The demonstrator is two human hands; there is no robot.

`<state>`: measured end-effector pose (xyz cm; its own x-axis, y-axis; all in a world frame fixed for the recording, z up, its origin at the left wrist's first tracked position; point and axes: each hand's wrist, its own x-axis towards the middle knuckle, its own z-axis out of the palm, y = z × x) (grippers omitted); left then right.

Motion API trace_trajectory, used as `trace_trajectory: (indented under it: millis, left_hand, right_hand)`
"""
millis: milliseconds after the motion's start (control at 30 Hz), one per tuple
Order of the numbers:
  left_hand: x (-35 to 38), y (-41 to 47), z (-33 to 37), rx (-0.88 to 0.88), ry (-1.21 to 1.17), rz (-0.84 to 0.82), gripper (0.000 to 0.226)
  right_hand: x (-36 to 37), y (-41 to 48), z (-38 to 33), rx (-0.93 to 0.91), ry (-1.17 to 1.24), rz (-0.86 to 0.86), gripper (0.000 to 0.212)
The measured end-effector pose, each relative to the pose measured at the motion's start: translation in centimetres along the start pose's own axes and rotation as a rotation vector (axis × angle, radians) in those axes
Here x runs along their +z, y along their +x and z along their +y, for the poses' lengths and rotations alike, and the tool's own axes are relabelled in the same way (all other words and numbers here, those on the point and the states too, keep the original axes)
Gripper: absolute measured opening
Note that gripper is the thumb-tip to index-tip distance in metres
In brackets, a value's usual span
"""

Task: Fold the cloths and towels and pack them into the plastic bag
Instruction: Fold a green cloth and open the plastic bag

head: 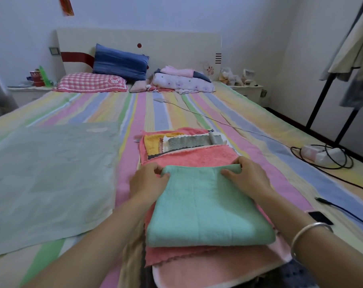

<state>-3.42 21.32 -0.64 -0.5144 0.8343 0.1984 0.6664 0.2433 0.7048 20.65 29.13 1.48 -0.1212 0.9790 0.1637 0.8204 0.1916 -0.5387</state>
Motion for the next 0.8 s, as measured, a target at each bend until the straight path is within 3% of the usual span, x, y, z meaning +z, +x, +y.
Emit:
trace_trajectory:
  millis: [200, 333, 400, 467, 533, 633, 733, 800]
  left_hand:
    - [1.2, 0.4, -1.4, -0.022, 0.062, -0.089, 0.018]
    - [-0.2, -1.7, -0.3, 0.277, 0.064, -0.010, 0.043]
    - [-1.5, -4.1, 0.8, 0.481, 0.045, -0.128, 0.040]
    - [-2.2, -7.2, 1.0, 0.631, 0.075, -0.316, 0.042]
    - [-2.3, -9.8, 0.3, 0.724, 0.180, -0.423, 0.057]
    - [-2.2, -11.1, -1.6, 0.755, 0.272, -0.515, 0.079]
    - [-2.2, -11.0, -2.5, 0.771, 0.223, -0.562, 0.066]
    - [-2.5, -10.9, -2.2, 0.729, 0.169, -0.601, 0.068]
  right_hand:
    - [2.2, 0.0, 1.5, -0.039, -0.018, -0.046, 0.038]
    - [0.8, -2.2, 0.7, -0.228, -0.151, 0.064, 0.051]
    - [-0.5, -4.8, -0.4, -0.378, -0.152, 0.057, 0.041]
    - [-1.3, -8.2, -1.1, -0.496, -0.123, -0.111, 0.035]
    - [-1.6, -11.5, -1.3, -0.615, -0.157, -0.240, 0.044]
    - [-1.5, -14.3, 0.3, -0.734, -0.262, -0.201, 0.046]
    - [-1.5, -14.8, 2.1, -0.736, -0.297, -0.131, 0.050]
    - [-1.8, -15.0, 2.5, -0.704, -0.236, -0.098, 0.057]
